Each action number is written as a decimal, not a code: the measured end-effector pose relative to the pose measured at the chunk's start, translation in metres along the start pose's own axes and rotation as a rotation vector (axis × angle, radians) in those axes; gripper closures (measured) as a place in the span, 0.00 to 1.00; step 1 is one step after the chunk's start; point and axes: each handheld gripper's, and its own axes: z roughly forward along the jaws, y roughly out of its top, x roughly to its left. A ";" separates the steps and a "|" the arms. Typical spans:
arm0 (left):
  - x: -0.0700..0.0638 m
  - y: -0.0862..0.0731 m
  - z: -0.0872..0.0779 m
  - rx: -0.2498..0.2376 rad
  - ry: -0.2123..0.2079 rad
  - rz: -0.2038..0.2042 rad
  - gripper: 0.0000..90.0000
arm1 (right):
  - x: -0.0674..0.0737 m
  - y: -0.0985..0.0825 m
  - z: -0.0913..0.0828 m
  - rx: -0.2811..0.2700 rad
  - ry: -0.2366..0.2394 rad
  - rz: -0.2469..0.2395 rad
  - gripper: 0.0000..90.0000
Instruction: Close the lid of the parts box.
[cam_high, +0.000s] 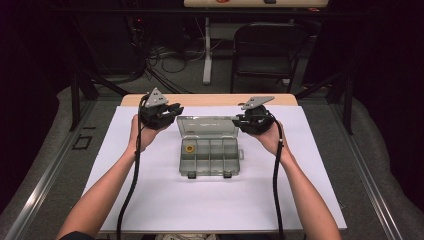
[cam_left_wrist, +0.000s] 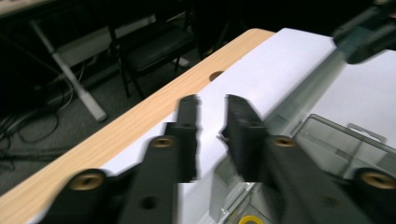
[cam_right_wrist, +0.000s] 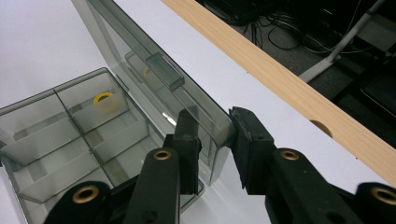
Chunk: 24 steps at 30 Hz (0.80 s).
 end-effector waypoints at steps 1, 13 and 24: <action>-0.001 0.000 0.003 0.010 0.011 -0.001 0.90 | 0.000 0.000 0.000 -0.001 0.000 0.000 0.80; -0.010 -0.010 0.012 0.074 -0.017 0.025 1.00 | 0.001 -0.001 -0.003 0.006 0.034 0.016 0.67; -0.018 -0.018 0.004 0.065 -0.023 0.036 1.00 | 0.006 0.002 -0.023 -0.042 0.125 0.041 0.29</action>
